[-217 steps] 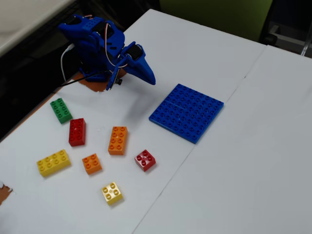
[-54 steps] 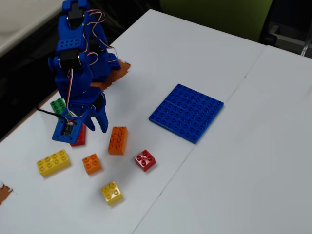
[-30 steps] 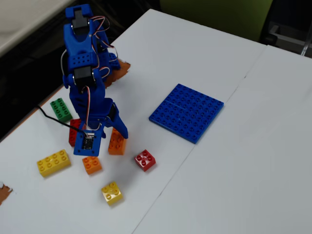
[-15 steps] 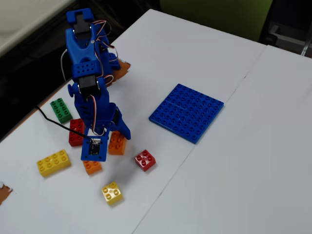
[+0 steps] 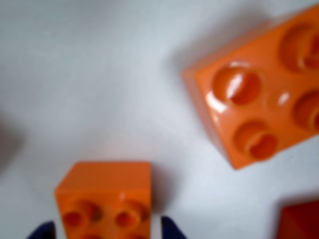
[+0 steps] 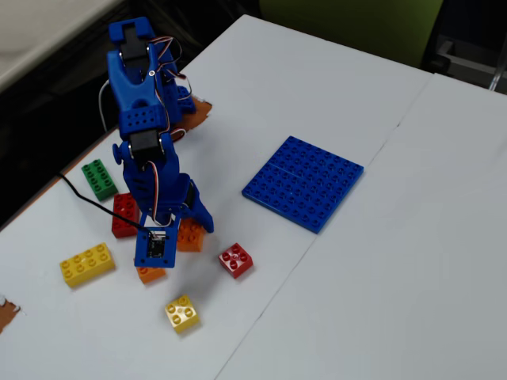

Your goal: Pick up the 2x4 orange block and go up the 8x8 blue block.

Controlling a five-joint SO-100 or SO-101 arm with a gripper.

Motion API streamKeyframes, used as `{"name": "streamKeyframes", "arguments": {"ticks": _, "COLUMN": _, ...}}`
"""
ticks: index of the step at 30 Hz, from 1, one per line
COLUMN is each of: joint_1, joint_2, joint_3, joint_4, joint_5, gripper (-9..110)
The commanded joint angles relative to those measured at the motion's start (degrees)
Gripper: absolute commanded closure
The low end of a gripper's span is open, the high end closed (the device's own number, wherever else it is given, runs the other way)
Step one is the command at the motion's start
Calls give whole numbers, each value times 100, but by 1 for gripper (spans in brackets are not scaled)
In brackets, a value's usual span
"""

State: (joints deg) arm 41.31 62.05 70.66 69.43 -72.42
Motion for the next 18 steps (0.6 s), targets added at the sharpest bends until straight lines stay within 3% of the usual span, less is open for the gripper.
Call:
{"name": "streamKeyframes", "arguments": {"ticks": 1, "joint_1": -18, "joint_2": 62, "joint_3": -114, "joint_4": -62, "joint_5": -62, "gripper": 77}}
{"name": "streamKeyframes", "arguments": {"ticks": 8, "joint_1": -53, "joint_2": 62, "joint_3": -97, "joint_4": -35, "joint_5": -97, "gripper": 77}}
{"name": "streamKeyframes", "arguments": {"ticks": 18, "joint_1": -105, "joint_2": 79, "joint_3": -35, "joint_4": -26, "joint_5": -44, "gripper": 99}}
